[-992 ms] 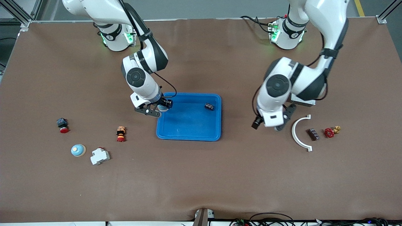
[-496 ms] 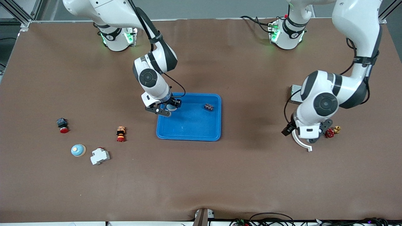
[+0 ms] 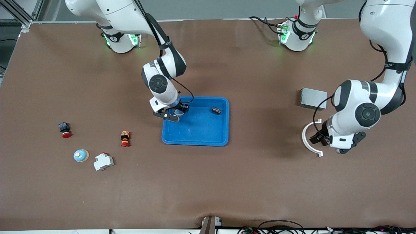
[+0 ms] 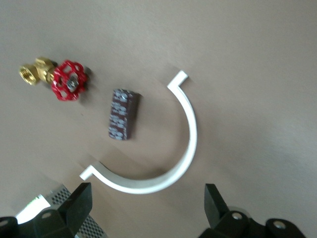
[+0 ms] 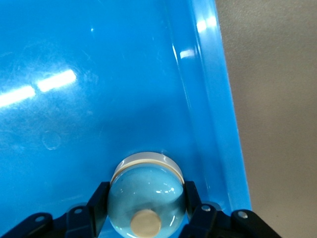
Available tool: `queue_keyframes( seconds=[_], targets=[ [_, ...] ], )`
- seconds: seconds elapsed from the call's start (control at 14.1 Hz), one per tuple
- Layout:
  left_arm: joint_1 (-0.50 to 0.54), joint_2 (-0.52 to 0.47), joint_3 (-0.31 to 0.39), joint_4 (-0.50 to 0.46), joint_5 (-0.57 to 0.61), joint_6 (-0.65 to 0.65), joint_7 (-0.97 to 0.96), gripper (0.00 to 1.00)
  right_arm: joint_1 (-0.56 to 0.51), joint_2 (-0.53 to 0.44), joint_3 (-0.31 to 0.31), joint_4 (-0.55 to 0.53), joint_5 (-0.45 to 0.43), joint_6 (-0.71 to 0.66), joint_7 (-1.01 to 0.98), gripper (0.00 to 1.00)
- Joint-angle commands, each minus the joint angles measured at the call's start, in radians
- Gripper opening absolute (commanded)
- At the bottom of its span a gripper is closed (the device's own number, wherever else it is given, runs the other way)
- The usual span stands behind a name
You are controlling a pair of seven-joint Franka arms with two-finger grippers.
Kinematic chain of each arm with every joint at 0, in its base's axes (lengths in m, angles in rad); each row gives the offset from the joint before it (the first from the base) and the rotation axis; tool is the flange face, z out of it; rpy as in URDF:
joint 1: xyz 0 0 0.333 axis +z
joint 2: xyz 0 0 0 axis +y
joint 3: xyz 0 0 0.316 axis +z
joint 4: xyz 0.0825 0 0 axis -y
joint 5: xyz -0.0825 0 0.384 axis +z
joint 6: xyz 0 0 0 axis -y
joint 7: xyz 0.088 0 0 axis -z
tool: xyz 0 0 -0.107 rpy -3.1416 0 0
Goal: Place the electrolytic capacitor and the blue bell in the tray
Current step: 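Set the dome in the tray with the right gripper while the left gripper withdraws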
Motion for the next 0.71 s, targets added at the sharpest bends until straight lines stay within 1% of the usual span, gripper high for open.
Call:
queue_keyframes(
  seconds=[0.0,0.07,0.14,0.28,0.35,0.43,0.5,0.64],
  targets=[
    [0.021,-0.003,-0.011,-0.034,0.033,0.042,0.031,1.0,0.022,0.007,-0.012,0.015,0.019,-0.002,0.012,0.71],
    [0.02,0.006,-0.011,-0.056,0.033,0.085,0.032,1.0,0.022,0.006,-0.011,0.015,0.019,-0.004,0.013,0.95],
    [0.02,0.007,-0.008,-0.077,0.035,0.119,0.033,1.0,0.02,0.004,-0.011,0.015,0.019,-0.007,0.029,1.0],
    [0.041,0.01,-0.01,-0.088,0.053,0.136,0.036,1.0,0.016,-0.03,-0.011,0.015,0.019,-0.03,0.05,1.0],
    [0.052,0.018,-0.011,-0.088,0.064,0.138,0.036,1.0,0.011,-0.068,-0.012,0.016,0.019,-0.084,0.05,1.0],
    [0.054,0.02,-0.011,-0.086,0.064,0.144,0.035,1.0,0.0,-0.114,-0.018,0.027,0.017,-0.162,0.041,1.0],
    [0.066,0.021,-0.011,-0.085,0.064,0.153,0.038,1.0,-0.035,-0.157,-0.02,0.054,0.012,-0.262,0.027,1.0],
    [0.122,0.067,-0.016,-0.065,0.063,0.2,0.093,1.0,-0.108,-0.206,-0.023,0.123,0.002,-0.474,-0.083,1.0]
  ],
)
